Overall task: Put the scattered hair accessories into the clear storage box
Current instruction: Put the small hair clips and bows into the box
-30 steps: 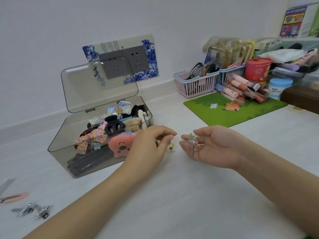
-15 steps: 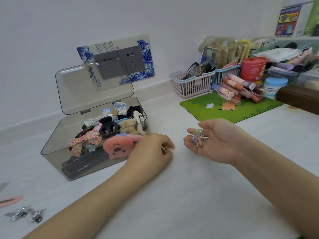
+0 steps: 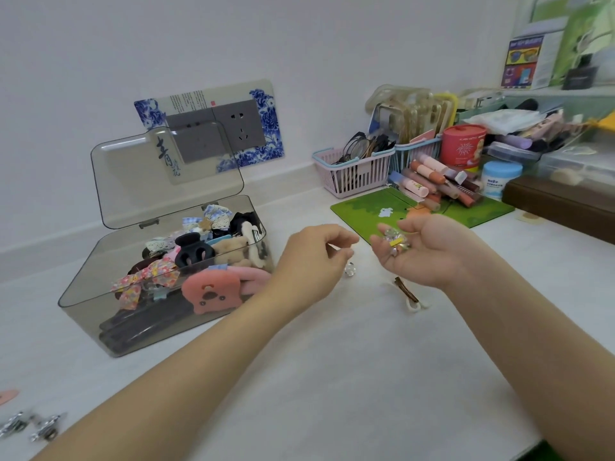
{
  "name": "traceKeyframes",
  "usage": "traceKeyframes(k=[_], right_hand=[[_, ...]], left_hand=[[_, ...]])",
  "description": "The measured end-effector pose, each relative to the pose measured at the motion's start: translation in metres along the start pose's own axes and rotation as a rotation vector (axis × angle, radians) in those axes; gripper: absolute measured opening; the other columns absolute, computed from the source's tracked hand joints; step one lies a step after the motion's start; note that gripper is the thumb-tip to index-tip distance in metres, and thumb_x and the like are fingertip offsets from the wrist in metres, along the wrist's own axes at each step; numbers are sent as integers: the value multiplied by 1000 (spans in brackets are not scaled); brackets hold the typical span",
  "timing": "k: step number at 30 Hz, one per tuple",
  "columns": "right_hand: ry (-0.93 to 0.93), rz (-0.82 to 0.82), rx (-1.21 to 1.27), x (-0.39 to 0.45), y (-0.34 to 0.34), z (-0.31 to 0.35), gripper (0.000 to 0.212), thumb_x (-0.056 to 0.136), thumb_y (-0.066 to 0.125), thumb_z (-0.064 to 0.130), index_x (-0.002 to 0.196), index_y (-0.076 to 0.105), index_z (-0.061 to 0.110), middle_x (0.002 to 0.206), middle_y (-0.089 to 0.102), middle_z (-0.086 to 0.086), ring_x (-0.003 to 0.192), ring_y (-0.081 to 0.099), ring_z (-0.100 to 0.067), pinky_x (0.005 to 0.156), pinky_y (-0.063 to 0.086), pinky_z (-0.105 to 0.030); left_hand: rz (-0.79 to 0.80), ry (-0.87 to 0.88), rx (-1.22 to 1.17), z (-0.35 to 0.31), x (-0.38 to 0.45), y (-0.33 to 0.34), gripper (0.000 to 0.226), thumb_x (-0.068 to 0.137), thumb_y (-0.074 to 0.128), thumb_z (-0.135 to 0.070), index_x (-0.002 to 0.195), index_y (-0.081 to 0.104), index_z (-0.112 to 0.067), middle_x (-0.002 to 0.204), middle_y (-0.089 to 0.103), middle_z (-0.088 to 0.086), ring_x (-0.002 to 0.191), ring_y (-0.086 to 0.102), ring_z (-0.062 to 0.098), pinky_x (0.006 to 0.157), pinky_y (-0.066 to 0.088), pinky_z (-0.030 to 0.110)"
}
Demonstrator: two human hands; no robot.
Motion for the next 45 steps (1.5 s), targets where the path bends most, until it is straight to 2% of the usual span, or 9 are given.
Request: traceKeyframes(k=[5, 10, 16, 20, 23, 27, 30, 38, 45], right_hand=[[-54, -57, -32, 2, -5, 8, 29, 98, 28, 10, 83, 48, -4, 87, 46, -15, 73, 47, -21, 55, 37, -22], [-55, -85, -62, 7, -8, 9, 21, 98, 31, 11, 92, 45, -3, 90, 47, -12, 75, 48, -24, 57, 39, -26], [37, -5, -87, 16, -8, 2, 37, 97, 34, 16, 128, 40, -3, 118, 51, -12, 83, 52, -22, 61, 46, -29], [73, 83, 28, 16, -6, -1, 36, 97, 29, 15, 121, 44, -8, 120, 58, -16, 104, 55, -14, 60, 45, -21], [-14, -17, 80, 15, -10, 8, 27, 97, 30, 11, 105, 49, -5, 111, 53, -19, 76, 53, -21, 57, 40, -22], [-96, -105, 57, 13, -14, 15, 27, 97, 28, 6, 78, 46, -1, 80, 44, -13, 66, 41, -17, 51, 30, -21], [-123, -116, 50, 13, -16, 16, 28, 97, 26, 6, 77, 45, 0, 80, 43, -11, 65, 40, -16, 51, 28, -20], [-73, -84, -36, 11, -12, 4, 26, 97, 29, 7, 79, 48, 0, 82, 45, -10, 68, 44, -18, 53, 30, -20], [135, 17, -180, 5, 10, -37, 26, 96, 33, 9, 86, 53, -4, 83, 46, -12, 71, 49, -20, 55, 33, -20]], left_hand=[[183, -38, 210, 17, 2, 20, 34, 87, 60, -24, 121, 60, -24, 121, 56, -1, 109, 54, 16, 88, 38, 21], [79, -34, 141, 23, 7, 26, 15, 82, 64, -13, 93, 73, -18, 86, 61, -4, 74, 53, 8, 63, 38, 6], [-158, 103, -267, -7, 11, 18, 17, 79, 69, -10, 77, 67, -27, 79, 66, -11, 67, 57, -2, 64, 42, 7], [-149, 175, -264, -23, 11, 25, 22, 80, 67, -10, 92, 66, -29, 86, 65, -12, 75, 59, -2, 65, 43, 6], [-203, 169, -199, -20, 8, 29, 17, 85, 60, -11, 89, 62, -27, 88, 57, -16, 75, 54, -7, 66, 38, 3], [123, 233, 28, -11, 6, 43, 20, 85, 59, -8, 99, 70, -19, 94, 60, -13, 94, 49, 8, 78, 34, 7], [335, 276, 98, -3, 3, 51, 23, 83, 65, -17, 105, 70, -23, 111, 66, -5, 110, 52, 18, 98, 40, 33], [292, 168, 211, 5, -16, 27, 6, 84, 63, -18, 88, 68, -17, 96, 63, 1, 92, 51, 13, 83, 43, 27], [73, -24, 5, 17, -53, -42, 4, 92, 52, -18, 91, 56, -19, 78, 63, -8, 73, 61, 6, 66, 46, 15]])
Point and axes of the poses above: each hand's wrist, its own x-axis towards the middle knuckle, its own y-axis out of the palm, z = x × y, the point moved 2 cm from there along x, towards the middle knuckle
